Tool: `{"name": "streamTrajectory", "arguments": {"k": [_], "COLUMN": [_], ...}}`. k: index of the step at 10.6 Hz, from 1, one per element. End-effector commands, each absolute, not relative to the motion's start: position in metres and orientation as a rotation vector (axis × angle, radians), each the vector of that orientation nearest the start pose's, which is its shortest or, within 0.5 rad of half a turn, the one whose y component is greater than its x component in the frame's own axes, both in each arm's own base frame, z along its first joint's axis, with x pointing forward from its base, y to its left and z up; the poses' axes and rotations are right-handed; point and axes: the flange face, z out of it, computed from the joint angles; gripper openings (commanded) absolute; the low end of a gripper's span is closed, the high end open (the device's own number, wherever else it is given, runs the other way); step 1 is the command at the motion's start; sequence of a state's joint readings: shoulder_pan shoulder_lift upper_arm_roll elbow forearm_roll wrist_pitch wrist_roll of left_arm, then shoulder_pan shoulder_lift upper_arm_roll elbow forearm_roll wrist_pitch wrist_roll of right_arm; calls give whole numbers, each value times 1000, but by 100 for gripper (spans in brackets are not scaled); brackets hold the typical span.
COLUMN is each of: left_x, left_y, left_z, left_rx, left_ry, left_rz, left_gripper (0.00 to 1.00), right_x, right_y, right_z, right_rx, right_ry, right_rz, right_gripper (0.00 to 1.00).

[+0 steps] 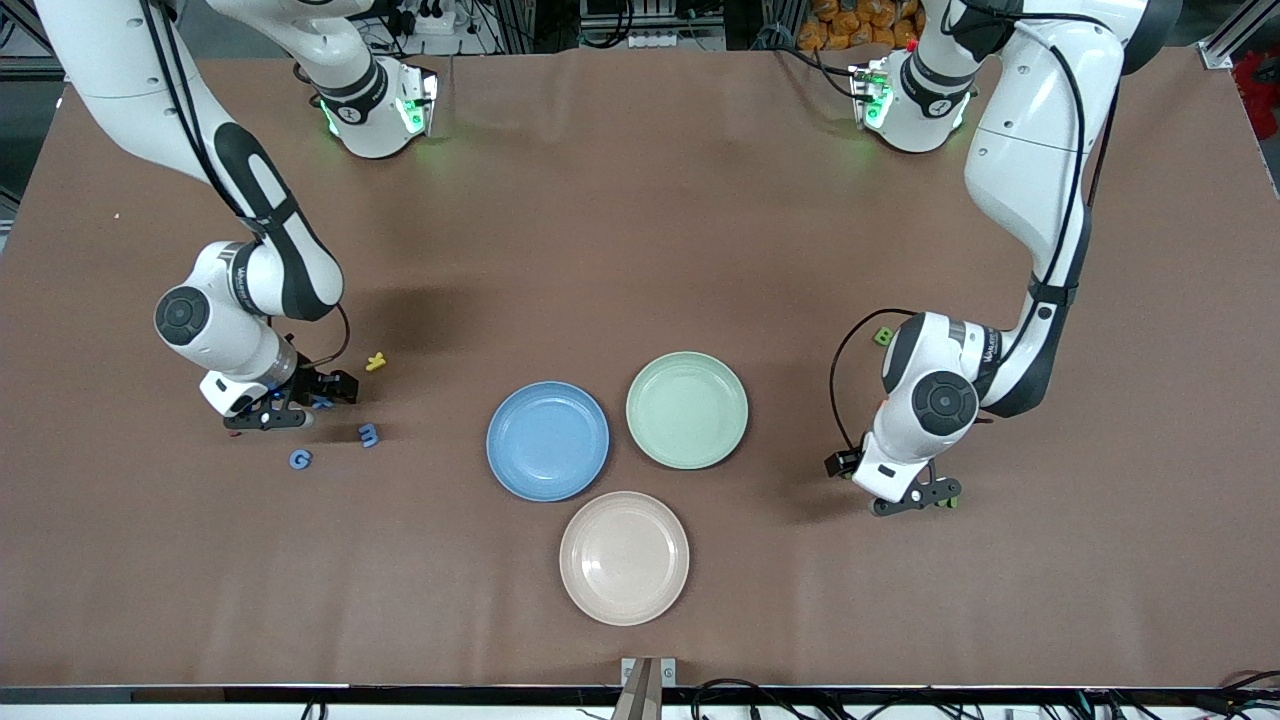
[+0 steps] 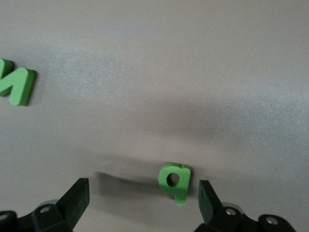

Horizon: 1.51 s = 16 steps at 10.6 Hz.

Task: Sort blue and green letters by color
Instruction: 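Grasp the blue X with the right gripper while the left gripper grasps green p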

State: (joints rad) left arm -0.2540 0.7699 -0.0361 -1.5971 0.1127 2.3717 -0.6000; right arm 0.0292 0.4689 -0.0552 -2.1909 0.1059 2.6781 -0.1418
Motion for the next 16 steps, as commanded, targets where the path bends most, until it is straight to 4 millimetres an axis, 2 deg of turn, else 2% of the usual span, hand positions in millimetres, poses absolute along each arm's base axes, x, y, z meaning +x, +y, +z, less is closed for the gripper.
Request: {"name": "streamTrajectory", "arguments": {"k": [1,4,7,8,10,13,15,16], "left_x": [671,671,670,670,670,670,672,673], "left_y": [-206,-206,-209,-210,-210,-209,-204,-203], "left_z": [168,167,168,168,168,164,164,166], "left_rx": [-3065,-3067,-3069,-3070,-3069,-3073,-3075,-3078], "left_ry": [-351,-354,-364,-355,-357,-338,-346,-337], "left_rz": [-57,-56,-57,-57,-57,-61,-68,-74], "left_gripper": [100,100,100,100,100,100,100,100], "right_x": [559,560,564,568,579,595,609,614], "right_y": [-21,-30,-27,-25,-20,3,35,59], "right_z": [166,167,172,177,199,245,269,278], "right_rx": [-3109,-3109,-3108,-3107,-3096,-3075,-3074,-3072], "right_ry": [-22,1,-5,-10,-14,-4,63,119], "right_rz": [-44,-51,-58,-68,-45,28,60,52], "right_gripper": [58,42,25,20,19,19,19,19]}}
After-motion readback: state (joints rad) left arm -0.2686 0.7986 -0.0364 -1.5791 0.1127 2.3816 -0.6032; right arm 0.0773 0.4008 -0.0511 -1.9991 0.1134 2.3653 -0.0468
